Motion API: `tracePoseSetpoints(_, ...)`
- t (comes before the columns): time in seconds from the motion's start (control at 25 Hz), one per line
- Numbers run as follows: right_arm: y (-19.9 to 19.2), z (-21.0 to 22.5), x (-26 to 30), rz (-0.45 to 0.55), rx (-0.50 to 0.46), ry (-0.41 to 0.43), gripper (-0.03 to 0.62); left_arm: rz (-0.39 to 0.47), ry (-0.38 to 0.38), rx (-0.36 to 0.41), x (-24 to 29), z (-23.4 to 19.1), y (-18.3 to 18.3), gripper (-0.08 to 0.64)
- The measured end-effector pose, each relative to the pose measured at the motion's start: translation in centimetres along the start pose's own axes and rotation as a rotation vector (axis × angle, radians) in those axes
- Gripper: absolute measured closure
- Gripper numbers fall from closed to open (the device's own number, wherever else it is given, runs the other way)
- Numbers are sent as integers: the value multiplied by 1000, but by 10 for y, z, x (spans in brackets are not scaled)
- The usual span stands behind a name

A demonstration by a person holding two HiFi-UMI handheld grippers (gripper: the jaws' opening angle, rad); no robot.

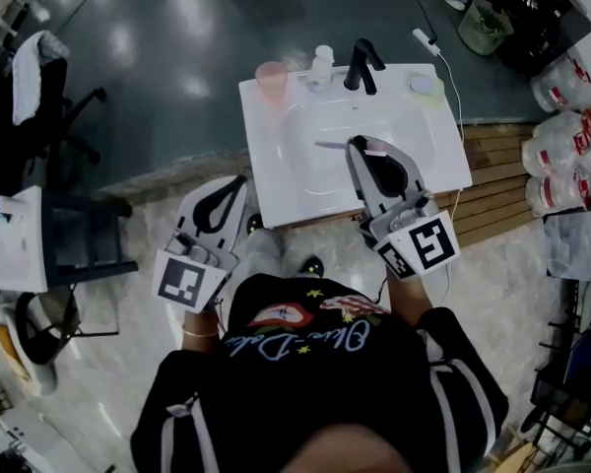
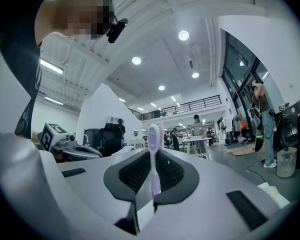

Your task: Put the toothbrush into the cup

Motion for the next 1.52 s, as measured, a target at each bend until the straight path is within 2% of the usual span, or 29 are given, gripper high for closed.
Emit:
tracePoseSetpoints(0.4,-32,13,85,-25,-49,-35,571,40,-76,-47,41,-82,-16,560)
tracePoseSetpoints(0.88,-101,33,164,-142,-78,-69,571,27,-90,-99,61,-162,-45,560)
tracePoseSetpoints(1.52,-201,56,191,-381,-39,-106,571,14,-75,-146,72,-217,-68,560)
Point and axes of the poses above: the fingertips, and each gripper's own axes: x forward along the fingers, z to its right, y out of its top, the point moved 2 cm from there along -x, backward along the fingers, and after that the axes turned 14 degrees about z, right-handed, at the moved point
